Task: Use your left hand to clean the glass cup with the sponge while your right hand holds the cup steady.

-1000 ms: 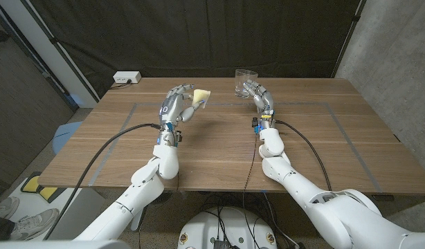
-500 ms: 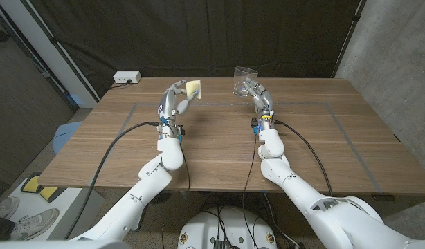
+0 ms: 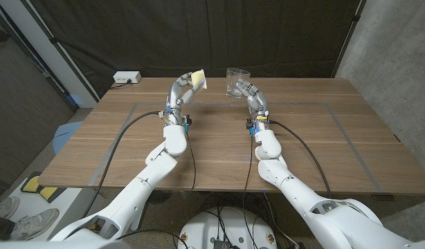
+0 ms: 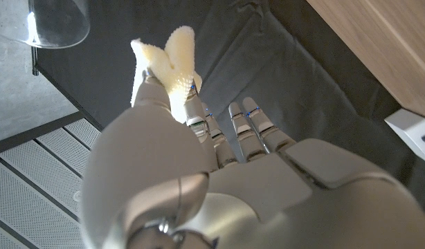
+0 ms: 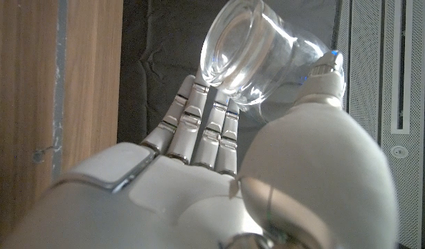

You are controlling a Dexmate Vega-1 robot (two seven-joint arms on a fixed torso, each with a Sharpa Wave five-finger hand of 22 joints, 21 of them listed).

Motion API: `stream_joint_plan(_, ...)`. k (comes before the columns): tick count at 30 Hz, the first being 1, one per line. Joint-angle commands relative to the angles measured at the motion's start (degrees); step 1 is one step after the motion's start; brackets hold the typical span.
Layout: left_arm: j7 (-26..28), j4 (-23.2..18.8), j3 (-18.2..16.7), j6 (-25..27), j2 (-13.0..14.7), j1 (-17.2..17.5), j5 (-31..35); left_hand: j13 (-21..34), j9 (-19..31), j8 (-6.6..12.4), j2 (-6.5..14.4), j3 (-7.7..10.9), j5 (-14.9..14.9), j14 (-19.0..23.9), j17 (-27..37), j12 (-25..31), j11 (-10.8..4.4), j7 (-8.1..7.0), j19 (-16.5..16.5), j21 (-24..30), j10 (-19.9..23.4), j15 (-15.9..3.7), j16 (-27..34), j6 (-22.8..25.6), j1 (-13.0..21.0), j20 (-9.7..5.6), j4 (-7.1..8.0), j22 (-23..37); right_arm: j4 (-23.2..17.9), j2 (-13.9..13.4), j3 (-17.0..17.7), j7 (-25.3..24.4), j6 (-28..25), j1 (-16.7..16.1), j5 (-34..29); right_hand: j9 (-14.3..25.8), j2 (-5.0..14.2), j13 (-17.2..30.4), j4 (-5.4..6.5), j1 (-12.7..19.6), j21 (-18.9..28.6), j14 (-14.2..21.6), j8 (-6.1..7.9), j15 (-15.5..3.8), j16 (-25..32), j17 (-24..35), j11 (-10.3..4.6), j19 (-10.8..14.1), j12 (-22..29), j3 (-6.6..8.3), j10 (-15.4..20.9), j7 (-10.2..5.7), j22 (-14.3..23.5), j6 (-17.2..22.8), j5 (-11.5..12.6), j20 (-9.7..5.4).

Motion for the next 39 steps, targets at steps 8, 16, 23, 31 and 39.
stream_joint_plan(8, -23.25, 2.3, 3.34, -0.59, 3.4, -7.29, -18.59, 0.84, 1.27, -0.86, 0.55, -0.06, 1.37, -5.2, 1.2, -1.85, 0.37, -3.88, -2.45, -0.64, -4.25, -7.8, -1.2, 2.49, -1.11, 1.0, 1.13, 0.31, 4.08, 1.99, -0.4, -0.84, -1.11, 2.57, -2.02, 0.48, 11.97, 0.36, 1.89, 12.07, 0.65, 5.06, 0.38, -12.51, 0.06, 0.46, -4.17, -0.49, -0.04, 1.71, 4.09, -10.16, 0.18, 10.3, 0.26, -8.99)
stream_joint_plan(16, -33.41, 3.74, 5.39, -1.22, 6.78, -10.46, -24.04, 1.42, 2.87, -0.19, 1.49, 0.39, 2.44, -9.51, 2.0, -3.21, 1.54, -3.37, -4.54, -1.12, -7.96, -5.71, -1.64, 1.3, -0.93, 0.83, 1.8, 0.56, 4.37, 2.39, -0.33, -1.68, -0.94, 2.87, -2.78, 0.5, 12.02, 0.47, 1.89, 12.18, 0.99, 5.09, 0.4, -12.52, -0.03, 0.64, -4.2, -0.64, -0.09, 1.74, 4.16, -10.23, 0.16, 10.33, 0.27, -9.01)
stream_joint_plan(23, -36.88, 4.68, 6.88, -1.77, 8.17, -12.25, -25.58, 1.7, 3.85, 0.37, 1.93, 0.99, 2.88, -11.3, 2.38, -3.44, 2.03, -2.29, -5.33, -1.18, -9.17, -4.94, -1.74, 0.52, -0.52, 0.63, 2.06, 0.71, 4.46, 2.43, -0.59, -2.64, -1.04, 3.04, -3.74, 0.49, 12.02, 0.55, 1.89, 12.25, 1.26, 5.12, 0.41, -12.52, -0.09, 0.79, -4.16, -0.75, -0.16, 1.75, 4.14, -10.21, 0.14, 10.38, 0.27, -9.0)
stream_joint_plan(31, -38.07, 5.36, 7.75, -2.61, 8.54, -13.4, -26.62, 1.96, 4.92, 1.2, 2.15, 1.78, 3.1, -12.25, 2.72, -3.34, 2.35, -1.07, -5.57, -1.0, -9.94, -4.98, -1.68, 0.11, 0.17, -0.02, 2.12, 0.82, 4.86, 2.66, -0.69, -2.32, -0.84, 3.26, -3.49, 0.5, 12.02, 0.64, 1.91, 12.3, 1.54, 5.14, 0.43, -12.52, -0.16, 0.94, -4.14, -0.89, -0.2, 1.74, 4.21, -10.24, 0.12, 10.43, 0.28, -8.99)
stream_joint_plan(39, -37.97, 4.99, 9.04, -0.38, 9.42, -13.47, -25.73, 2.18, 6.15, 2.59, 1.92, 2.66, 2.77, -12.9, 3.03, -2.95, 2.56, 0.53, -5.54, -0.64, -10.31, -5.19, -1.68, 0.64, 0.94, -0.88, 2.02, 0.87, 4.43, 3.57, 0.45, 0.02, -0.11, 3.13, -0.2, 0.59, 12.03, 0.75, 1.92, 12.39, 1.91, 5.21, 0.51, -12.52, -0.23, 1.13, -4.2, -0.99, -0.22, 1.75, 4.37, -10.19, 0.1, 10.5, 0.29, -8.99)
